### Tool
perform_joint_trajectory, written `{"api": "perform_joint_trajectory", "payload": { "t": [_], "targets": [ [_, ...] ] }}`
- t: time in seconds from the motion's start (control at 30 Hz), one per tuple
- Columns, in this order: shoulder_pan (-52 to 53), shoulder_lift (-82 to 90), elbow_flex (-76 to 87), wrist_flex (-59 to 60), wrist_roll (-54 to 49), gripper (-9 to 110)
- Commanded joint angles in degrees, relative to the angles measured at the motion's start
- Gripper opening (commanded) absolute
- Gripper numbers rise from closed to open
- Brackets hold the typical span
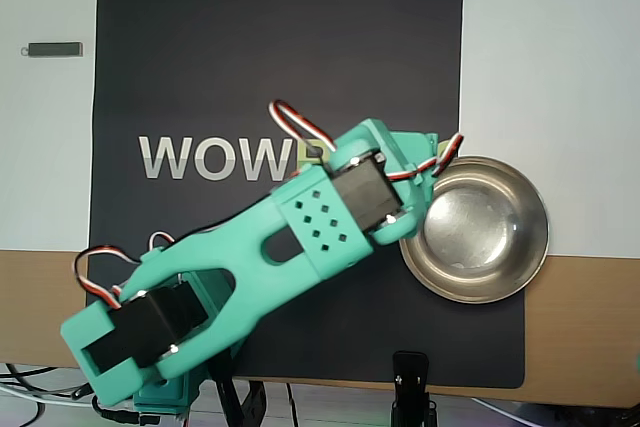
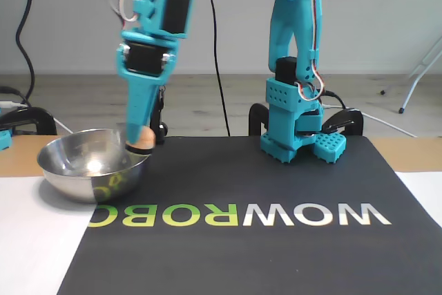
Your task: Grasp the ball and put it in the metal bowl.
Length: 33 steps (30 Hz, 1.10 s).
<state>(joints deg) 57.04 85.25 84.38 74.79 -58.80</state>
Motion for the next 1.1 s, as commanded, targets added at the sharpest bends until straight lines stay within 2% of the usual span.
{"api": "perform_joint_trajectory", "payload": {
  "t": [0.0, 0.4, 0.7, 1.07],
  "targets": [
    [1.9, -2.2, -4.1, 0.1, 0.2, 22],
    [6.2, -10.3, -11.7, 0.1, -0.1, 23],
    [6.3, -10.4, -11.3, 0.2, -11.1, 23],
    [6.3, -10.5, -11.2, 0.2, -11.4, 23]
  ]
}}
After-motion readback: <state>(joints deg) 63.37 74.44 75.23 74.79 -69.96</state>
